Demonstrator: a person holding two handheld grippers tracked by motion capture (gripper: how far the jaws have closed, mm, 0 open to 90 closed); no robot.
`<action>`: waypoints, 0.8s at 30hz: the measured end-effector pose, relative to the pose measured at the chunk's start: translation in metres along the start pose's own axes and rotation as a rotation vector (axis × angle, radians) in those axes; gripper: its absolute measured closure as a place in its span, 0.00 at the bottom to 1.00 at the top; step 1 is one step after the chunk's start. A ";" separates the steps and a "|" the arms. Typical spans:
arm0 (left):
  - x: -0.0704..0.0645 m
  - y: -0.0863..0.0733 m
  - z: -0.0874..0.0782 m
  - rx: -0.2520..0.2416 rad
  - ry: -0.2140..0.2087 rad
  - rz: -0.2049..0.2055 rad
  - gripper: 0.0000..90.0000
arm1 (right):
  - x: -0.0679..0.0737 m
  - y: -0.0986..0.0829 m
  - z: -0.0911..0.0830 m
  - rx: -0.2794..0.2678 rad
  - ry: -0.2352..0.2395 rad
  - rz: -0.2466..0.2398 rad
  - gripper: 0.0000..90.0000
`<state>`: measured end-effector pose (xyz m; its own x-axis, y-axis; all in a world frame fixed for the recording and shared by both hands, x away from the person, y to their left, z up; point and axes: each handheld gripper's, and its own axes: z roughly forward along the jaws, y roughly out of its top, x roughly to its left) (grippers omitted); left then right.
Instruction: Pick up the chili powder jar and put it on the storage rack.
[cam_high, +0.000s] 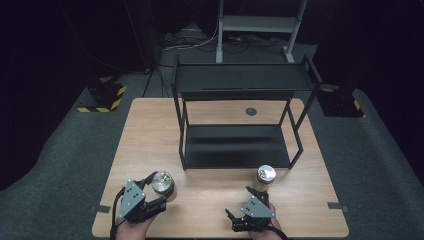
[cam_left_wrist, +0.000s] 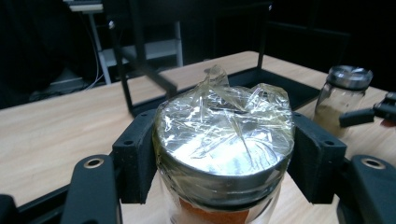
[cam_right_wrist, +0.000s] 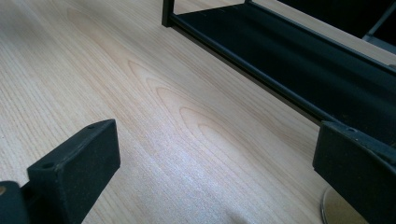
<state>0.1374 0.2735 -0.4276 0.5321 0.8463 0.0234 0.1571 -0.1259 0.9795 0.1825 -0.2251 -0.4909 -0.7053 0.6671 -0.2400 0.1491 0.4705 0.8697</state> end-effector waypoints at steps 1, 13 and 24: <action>-0.001 0.003 0.002 -0.005 -0.005 0.000 0.38 | 0.000 0.000 0.000 0.000 0.000 0.001 0.00; -0.011 0.032 0.027 -0.033 -0.042 0.014 0.37 | -0.001 -0.001 0.000 -0.003 0.005 0.008 0.00; -0.013 0.046 0.045 -0.055 -0.053 0.000 0.37 | -0.002 -0.001 0.000 -0.004 0.007 0.010 0.00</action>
<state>0.1749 0.2335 -0.3915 0.5756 0.8176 0.0147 0.1117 -0.0964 0.9891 0.1835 -0.2272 -0.4910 -0.7090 0.6672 -0.2284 0.1531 0.4617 0.8737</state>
